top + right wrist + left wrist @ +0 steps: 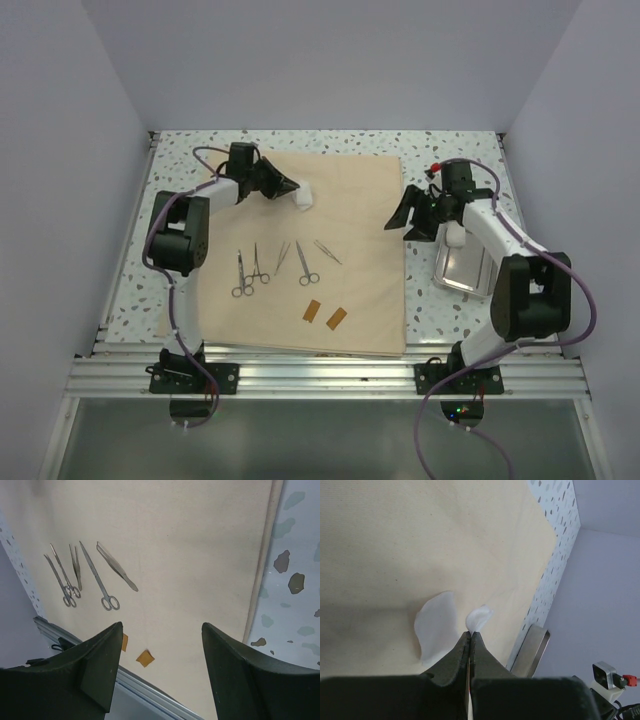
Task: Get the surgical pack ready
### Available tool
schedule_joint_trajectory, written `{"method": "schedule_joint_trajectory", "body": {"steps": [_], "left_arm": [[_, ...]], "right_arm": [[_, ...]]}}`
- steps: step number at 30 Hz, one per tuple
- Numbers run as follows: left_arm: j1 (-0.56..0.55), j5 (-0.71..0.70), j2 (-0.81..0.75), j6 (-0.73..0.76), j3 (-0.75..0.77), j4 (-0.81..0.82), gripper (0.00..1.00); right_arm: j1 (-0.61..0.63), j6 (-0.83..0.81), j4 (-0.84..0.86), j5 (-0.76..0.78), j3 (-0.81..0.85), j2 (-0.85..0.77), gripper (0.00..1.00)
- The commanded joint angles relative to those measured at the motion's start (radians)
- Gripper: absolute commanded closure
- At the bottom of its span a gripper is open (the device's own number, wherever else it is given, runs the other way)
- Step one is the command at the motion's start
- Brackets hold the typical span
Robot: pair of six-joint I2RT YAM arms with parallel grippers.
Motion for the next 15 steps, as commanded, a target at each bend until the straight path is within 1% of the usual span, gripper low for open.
{"method": "schedule_joint_trajectory", "body": {"steps": [1,6,12,15], "left_arm": [[-0.003,0.006,0.015,-0.039,-0.016,0.065,1.00],[-0.002,-0.005,0.015,-0.029,-0.029,0.039,1.00],[-0.002,-0.031,0.020,-0.006,-0.020,0.011,1.00],[0.000,-0.036,0.023,0.001,-0.016,0.000,1.00]], "right_arm": [[0.014,0.013,0.030,-0.025,0.040,0.014,0.32],[0.036,0.014,0.030,-0.020,0.059,0.035,0.32],[0.089,0.048,0.061,-0.017,0.085,0.073,0.32],[0.123,0.057,0.064,-0.011,0.128,0.105,0.32]]}}
